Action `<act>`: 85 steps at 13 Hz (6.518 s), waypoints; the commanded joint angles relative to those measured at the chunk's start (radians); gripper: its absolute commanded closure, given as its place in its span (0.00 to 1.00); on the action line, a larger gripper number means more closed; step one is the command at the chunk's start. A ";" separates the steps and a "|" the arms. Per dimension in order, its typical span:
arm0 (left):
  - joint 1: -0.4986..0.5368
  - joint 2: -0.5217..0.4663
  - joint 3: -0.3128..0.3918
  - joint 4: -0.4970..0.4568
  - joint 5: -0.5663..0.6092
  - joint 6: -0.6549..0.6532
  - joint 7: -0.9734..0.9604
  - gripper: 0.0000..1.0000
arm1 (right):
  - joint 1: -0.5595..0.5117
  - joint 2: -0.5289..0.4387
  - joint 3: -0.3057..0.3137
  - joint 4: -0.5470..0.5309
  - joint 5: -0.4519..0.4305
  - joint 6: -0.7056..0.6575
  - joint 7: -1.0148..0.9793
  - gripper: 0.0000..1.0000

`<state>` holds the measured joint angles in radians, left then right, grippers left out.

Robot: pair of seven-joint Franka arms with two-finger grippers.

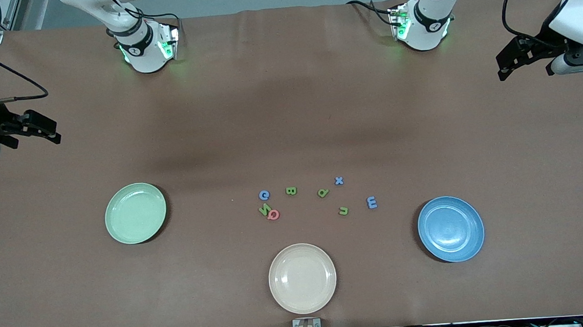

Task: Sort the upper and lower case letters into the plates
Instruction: 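Move the left gripper toward the letters while the right gripper starts reaching, then grasp the blue 3 with the left gripper while the right gripper approaches, then carry the 3 to the blue plate while the right gripper grasps blue G, then release the 3 in the blue plate while the right gripper drops G, then grasp the green u with the left gripper while the right reaches B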

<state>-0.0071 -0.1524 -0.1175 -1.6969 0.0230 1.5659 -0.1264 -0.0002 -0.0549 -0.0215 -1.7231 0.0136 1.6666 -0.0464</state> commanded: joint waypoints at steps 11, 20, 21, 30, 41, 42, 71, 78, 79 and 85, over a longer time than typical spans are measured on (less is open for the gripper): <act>-0.019 0.287 -0.056 0.005 -0.008 0.239 0.030 0.00 | -0.001 -0.005 -0.006 -0.001 -0.009 -0.001 -0.004 0.00; -0.201 0.608 -0.068 -0.046 0.090 0.609 -0.399 0.03 | -0.004 0.206 -0.006 0.055 -0.011 0.096 -0.001 0.00; -0.208 0.646 -0.070 -0.044 0.138 0.650 -0.448 0.05 | 0.002 0.237 -0.006 0.069 -0.009 0.096 0.003 0.00; -0.246 0.855 -0.070 0.011 0.147 0.904 -0.536 0.30 | 0.382 0.449 0.000 -0.012 0.091 0.428 0.571 0.00; -0.266 0.933 -0.057 0.051 0.149 0.944 -0.536 0.60 | 0.660 0.767 -0.012 0.086 0.031 0.753 0.784 0.19; -0.266 0.936 -0.059 0.056 0.149 0.947 -0.535 0.70 | 0.663 0.786 -0.012 0.114 0.028 0.753 0.804 0.21; -0.046 0.815 -0.054 0.075 0.190 0.715 -0.321 0.22 | 0.252 0.554 -0.001 -0.083 0.017 0.576 0.180 1.00; -0.200 0.838 -0.056 0.108 0.186 0.717 -0.741 0.23 | 0.076 0.501 -0.003 -0.337 0.077 0.746 -0.026 0.99; -0.217 0.847 -0.056 0.117 0.186 0.717 -0.812 0.23 | 0.068 0.503 -0.003 -0.343 0.077 0.749 -0.030 0.89; -0.333 0.971 -0.056 0.267 0.173 0.718 -1.312 0.24 | 0.155 0.503 0.002 -0.235 0.078 0.650 0.151 0.00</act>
<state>-0.3261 0.7700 -0.1804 -1.5021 0.2070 2.2895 -1.3451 0.0958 0.4733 -0.0294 -1.9918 0.0746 2.3614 -0.0102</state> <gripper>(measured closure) 0.233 0.172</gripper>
